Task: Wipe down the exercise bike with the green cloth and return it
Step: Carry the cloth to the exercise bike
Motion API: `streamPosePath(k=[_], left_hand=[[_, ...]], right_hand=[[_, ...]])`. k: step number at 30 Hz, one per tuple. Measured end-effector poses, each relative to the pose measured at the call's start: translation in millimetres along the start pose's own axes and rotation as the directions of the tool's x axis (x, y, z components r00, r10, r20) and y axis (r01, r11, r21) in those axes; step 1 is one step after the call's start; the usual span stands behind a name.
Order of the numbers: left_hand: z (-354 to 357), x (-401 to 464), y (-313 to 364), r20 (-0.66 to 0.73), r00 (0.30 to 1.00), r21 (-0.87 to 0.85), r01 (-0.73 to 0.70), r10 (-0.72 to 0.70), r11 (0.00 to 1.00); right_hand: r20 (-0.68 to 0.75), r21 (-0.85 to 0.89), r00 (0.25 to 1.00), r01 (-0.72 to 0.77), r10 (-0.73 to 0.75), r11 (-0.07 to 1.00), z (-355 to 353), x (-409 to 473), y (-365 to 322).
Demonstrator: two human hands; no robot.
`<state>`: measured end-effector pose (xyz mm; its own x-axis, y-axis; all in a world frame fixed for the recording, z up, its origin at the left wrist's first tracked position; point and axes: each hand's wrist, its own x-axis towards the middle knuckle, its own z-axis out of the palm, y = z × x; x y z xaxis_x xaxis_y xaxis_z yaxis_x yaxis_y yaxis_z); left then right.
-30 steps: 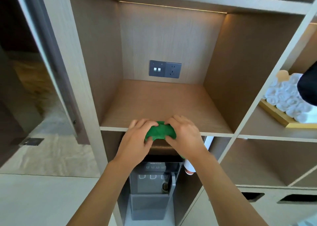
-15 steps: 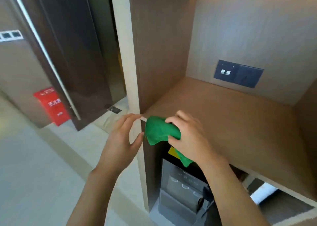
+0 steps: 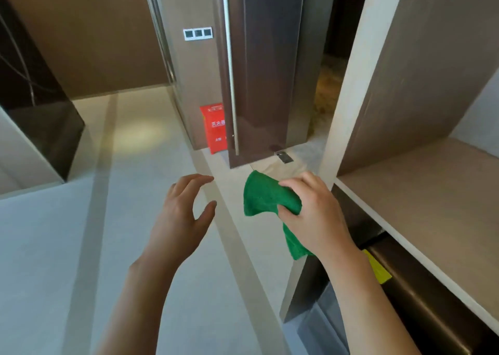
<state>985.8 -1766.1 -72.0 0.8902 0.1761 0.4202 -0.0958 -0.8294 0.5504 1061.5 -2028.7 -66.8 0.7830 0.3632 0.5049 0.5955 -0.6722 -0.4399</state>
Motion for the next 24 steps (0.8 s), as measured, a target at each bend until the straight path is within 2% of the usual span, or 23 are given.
streamPosePath(k=[13, 24], left_hand=[[-110.7, -4.5, -137.9, -0.109, 0.989, 0.077, 0.109, -0.100, 0.991], [-245.9, -44.9, -290.6, -0.274, 0.940, 0.092, 0.236, -0.204, 0.967]], right_hand=[[0.060, 0.084, 0.997, 0.043, -0.048, 0.996, 123.0, 65.6, -125.2], [0.109, 0.167, 0.977, 0.167, -0.186, 0.972, 246.2, 123.5, -292.8]])
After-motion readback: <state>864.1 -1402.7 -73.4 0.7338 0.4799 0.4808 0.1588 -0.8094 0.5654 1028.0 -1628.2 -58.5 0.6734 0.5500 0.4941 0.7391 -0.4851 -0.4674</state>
